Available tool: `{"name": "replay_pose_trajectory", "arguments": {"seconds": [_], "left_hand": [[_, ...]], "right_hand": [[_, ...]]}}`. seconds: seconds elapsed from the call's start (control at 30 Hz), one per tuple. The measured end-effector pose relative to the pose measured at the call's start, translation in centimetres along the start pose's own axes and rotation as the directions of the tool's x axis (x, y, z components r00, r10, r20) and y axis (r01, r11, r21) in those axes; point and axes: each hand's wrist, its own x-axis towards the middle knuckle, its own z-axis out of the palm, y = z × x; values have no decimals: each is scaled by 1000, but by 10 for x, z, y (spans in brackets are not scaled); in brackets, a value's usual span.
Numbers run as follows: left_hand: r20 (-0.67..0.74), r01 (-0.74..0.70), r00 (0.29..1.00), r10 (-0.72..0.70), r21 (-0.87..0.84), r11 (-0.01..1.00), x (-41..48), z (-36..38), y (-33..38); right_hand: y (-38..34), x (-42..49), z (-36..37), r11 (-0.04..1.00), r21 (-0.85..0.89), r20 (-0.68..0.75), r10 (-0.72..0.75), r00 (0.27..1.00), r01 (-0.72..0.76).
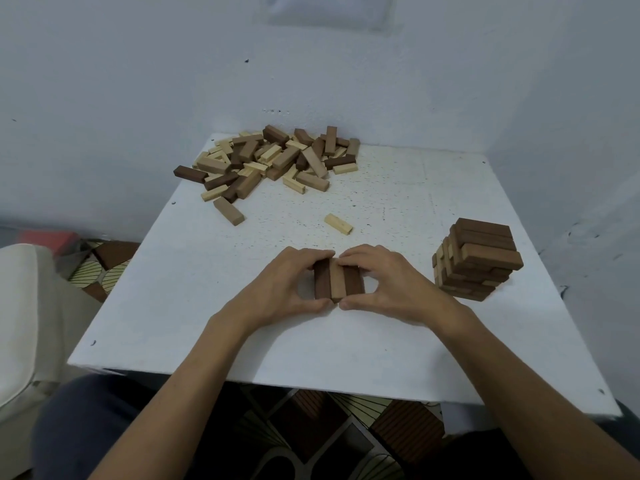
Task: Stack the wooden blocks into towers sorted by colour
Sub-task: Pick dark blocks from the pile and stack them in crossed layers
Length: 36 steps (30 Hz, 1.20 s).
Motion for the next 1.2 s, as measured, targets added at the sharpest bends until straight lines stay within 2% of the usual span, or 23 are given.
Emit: {"name": "replay_pose_trajectory", "arguments": {"seconds": [0.2,0.3,0.43,0.7,0.97,1.2], "left_hand": [[-42,-100,994,99,-28,995,16,-22,42],[-43,-148,988,146,-42,988,36,-26,73],[-24,-172,985,171,-77,982,70,-12,113],[62,-157,984,165,-123,980,119,32,149],[108,-98,988,112,-125,987,127,43,148],[117,-114,984,131,-146,983,126,44,146]], "right_hand": [[-21,-24,-45,996,-69,-136,-58,989,49],[-23,-43,-82,990,-143,-196,-31,980,3],[-7,-70,-125,989,-117,-233,60,971,-89],[46,-98,-158,954,-99,-202,259,944,-283],[61,-99,-151,948,-43,-182,304,935,-316],[59,-101,-151,944,-63,-180,308,934,-323]]}}
